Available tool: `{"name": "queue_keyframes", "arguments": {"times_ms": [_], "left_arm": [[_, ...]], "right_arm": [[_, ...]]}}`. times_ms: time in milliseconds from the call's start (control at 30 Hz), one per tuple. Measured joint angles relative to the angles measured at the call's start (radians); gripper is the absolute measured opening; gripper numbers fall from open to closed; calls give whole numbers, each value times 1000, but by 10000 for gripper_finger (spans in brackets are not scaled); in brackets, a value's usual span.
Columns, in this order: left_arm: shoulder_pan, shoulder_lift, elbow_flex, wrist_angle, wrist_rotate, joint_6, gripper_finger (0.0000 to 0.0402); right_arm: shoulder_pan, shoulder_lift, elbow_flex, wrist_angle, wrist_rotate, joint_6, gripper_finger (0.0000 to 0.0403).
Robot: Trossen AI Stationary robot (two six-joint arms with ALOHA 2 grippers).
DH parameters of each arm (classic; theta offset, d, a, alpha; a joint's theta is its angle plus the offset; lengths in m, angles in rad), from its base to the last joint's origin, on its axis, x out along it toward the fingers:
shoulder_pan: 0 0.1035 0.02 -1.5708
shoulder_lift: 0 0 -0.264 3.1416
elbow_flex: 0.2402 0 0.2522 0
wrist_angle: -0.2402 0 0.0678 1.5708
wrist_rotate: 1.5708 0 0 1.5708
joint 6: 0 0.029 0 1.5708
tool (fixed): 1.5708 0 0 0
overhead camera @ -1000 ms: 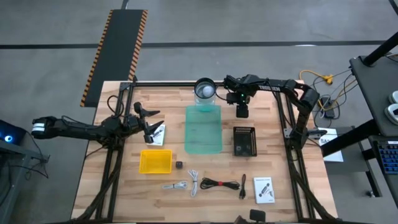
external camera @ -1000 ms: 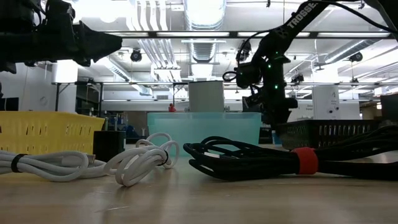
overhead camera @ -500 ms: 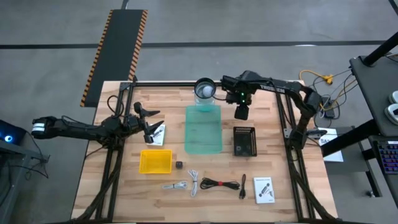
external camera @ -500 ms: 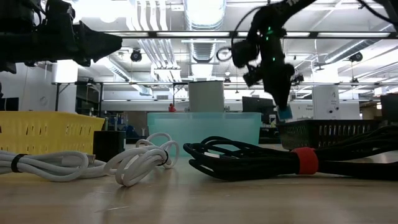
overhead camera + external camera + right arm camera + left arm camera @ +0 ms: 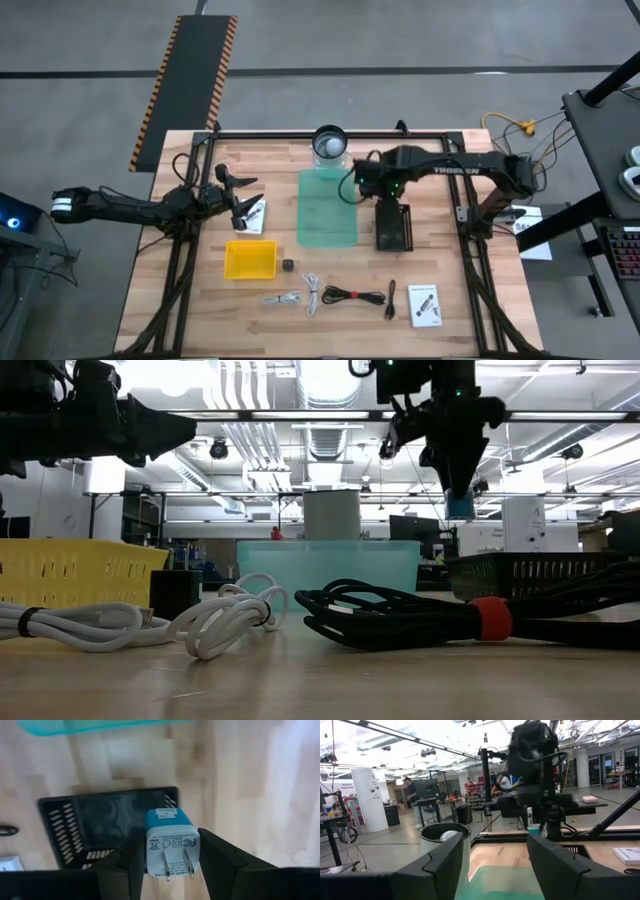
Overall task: Pick and place items into bin
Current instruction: Put the blue charger adapter into the black bin
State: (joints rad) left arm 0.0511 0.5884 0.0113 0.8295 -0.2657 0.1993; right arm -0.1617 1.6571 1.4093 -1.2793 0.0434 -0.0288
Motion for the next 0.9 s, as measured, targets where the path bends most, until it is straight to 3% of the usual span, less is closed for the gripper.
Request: {"name": "queue_keyframes", "arguments": {"times_ms": [200, 900], "left_arm": [[0, 0, 0, 0, 0, 0, 206], [0, 0, -1, 0, 0, 0, 206]], "right_arm": [[67, 15, -54, 34, -3, 0, 137], [55, 15, -341, 326, -46, -53, 138]]}}
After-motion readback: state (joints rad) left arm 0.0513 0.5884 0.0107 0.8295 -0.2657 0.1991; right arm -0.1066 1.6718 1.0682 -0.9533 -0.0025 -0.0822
